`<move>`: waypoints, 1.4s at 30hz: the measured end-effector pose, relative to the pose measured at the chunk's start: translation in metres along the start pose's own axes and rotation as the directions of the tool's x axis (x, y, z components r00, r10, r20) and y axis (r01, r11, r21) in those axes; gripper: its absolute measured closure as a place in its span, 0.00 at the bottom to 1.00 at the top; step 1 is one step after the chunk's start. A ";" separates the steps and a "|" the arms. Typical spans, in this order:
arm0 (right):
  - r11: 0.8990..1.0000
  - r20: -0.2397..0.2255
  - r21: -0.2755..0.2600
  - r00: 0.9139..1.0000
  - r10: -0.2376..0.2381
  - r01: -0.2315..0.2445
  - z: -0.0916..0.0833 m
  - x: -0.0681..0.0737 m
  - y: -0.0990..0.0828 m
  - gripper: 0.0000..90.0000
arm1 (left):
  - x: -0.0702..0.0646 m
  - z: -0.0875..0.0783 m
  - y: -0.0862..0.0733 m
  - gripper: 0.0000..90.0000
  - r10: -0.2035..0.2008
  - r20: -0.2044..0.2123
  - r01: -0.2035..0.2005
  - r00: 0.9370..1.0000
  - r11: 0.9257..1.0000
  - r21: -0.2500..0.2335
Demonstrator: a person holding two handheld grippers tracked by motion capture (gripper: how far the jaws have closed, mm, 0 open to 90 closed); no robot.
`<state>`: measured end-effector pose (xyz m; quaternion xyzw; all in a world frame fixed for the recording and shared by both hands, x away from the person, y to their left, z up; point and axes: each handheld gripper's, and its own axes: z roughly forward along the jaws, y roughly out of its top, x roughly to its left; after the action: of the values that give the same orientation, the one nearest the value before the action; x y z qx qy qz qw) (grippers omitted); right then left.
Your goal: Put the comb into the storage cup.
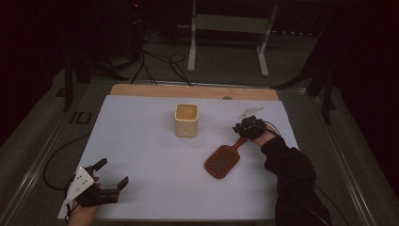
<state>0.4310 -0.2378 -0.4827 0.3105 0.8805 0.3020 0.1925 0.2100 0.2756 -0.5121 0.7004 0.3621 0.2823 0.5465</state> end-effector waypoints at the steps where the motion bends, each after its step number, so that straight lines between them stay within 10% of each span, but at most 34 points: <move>1: 1.000 -0.002 0.008 1.000 0.001 -0.001 0.001 0.000 0.000 0.90 | 0.000 0.000 0.000 0.00 0.000 0.000 0.000 1.000 1.000 0.000; 26: 0.985 0.028 0.169 0.998 -0.052 0.047 0.025 -0.005 -0.008 1.00 | 0.000 -0.001 0.000 0.00 -0.004 0.002 0.004 1.000 1.000 -0.002; 42: 0.981 0.011 0.186 0.999 -0.049 0.046 0.009 0.001 -0.028 1.00 | 0.000 -0.001 0.000 0.00 -0.005 0.002 0.005 1.000 1.000 -0.003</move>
<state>0.4228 -0.2511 -0.5077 0.3082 0.9106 0.2114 0.1765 0.2088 0.2764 -0.5121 0.6990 0.3626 0.2808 0.5487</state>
